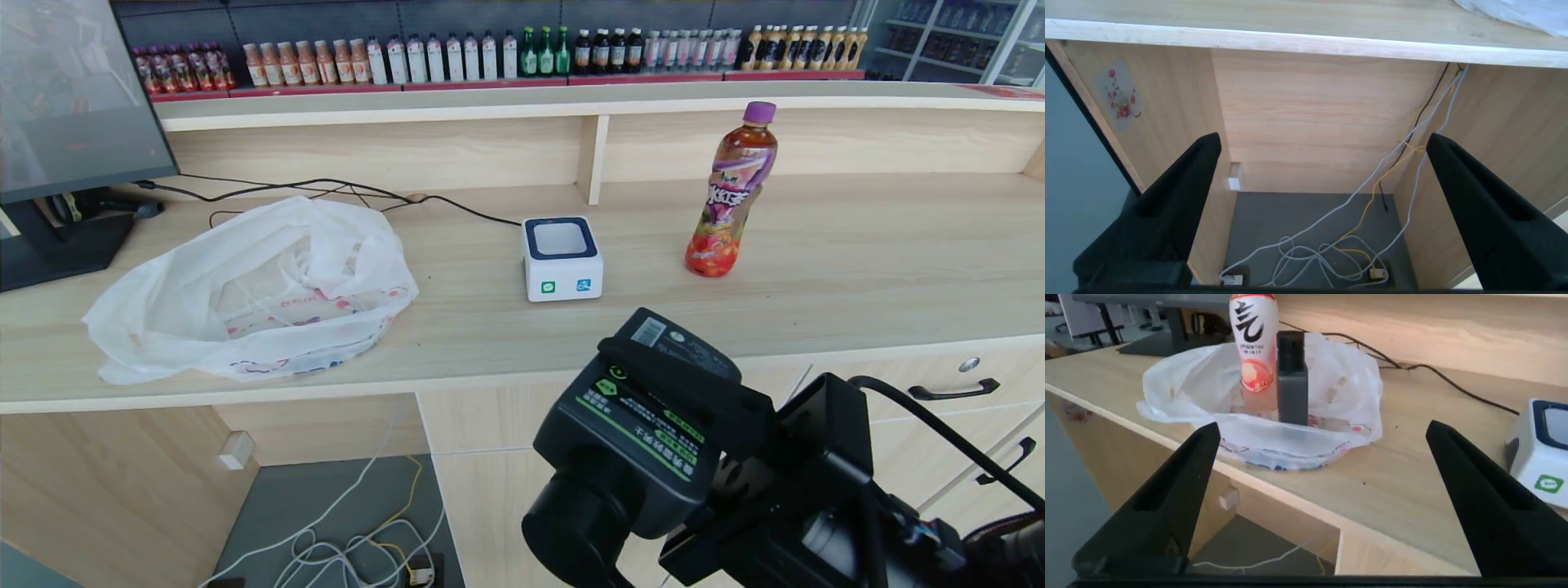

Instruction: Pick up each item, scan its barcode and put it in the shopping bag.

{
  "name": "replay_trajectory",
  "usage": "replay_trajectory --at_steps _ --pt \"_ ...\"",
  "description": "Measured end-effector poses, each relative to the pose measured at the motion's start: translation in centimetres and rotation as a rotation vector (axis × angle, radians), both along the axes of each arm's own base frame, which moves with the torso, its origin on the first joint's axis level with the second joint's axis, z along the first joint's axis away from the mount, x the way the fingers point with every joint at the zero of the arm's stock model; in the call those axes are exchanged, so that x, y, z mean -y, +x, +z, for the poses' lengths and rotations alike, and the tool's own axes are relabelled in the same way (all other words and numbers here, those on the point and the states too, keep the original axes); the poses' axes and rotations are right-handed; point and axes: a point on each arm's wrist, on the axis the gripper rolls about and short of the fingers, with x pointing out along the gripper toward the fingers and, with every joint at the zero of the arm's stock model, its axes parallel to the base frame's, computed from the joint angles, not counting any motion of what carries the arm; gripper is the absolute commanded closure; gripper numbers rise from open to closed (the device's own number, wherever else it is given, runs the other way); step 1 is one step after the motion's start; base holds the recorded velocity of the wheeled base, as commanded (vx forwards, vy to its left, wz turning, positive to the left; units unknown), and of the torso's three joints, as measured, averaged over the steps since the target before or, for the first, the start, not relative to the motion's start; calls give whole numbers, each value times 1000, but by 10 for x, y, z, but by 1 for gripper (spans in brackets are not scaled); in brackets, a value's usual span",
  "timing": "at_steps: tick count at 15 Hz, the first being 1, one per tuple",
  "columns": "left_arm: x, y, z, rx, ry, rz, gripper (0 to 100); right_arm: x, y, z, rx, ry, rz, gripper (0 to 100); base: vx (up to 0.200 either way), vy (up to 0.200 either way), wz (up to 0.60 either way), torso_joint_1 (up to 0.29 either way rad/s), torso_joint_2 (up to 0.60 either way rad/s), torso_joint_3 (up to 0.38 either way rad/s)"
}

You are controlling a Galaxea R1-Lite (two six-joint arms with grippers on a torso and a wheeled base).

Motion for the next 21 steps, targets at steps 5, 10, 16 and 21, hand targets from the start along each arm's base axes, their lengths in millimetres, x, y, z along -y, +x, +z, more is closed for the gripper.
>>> replay_trajectory --at_steps 5,10,16,21 --pt "0 0 0 0 0 -1 0 34 -59 -47 -264 -190 -35 0 0 0 0 0 0 0" --pt "0 0 0 0 0 -1 0 52 -94 -80 -289 -175 -56 0 0 0 0 0 0 0" --pt "0 0 0 0 2 -1 0 51 -100 -83 -287 -23 -393 0 0 0 0 0 0 0" --pt "0 0 0 0 1 -1 0 50 -105 -86 -231 45 -518 0 0 0 0 0 0 0"
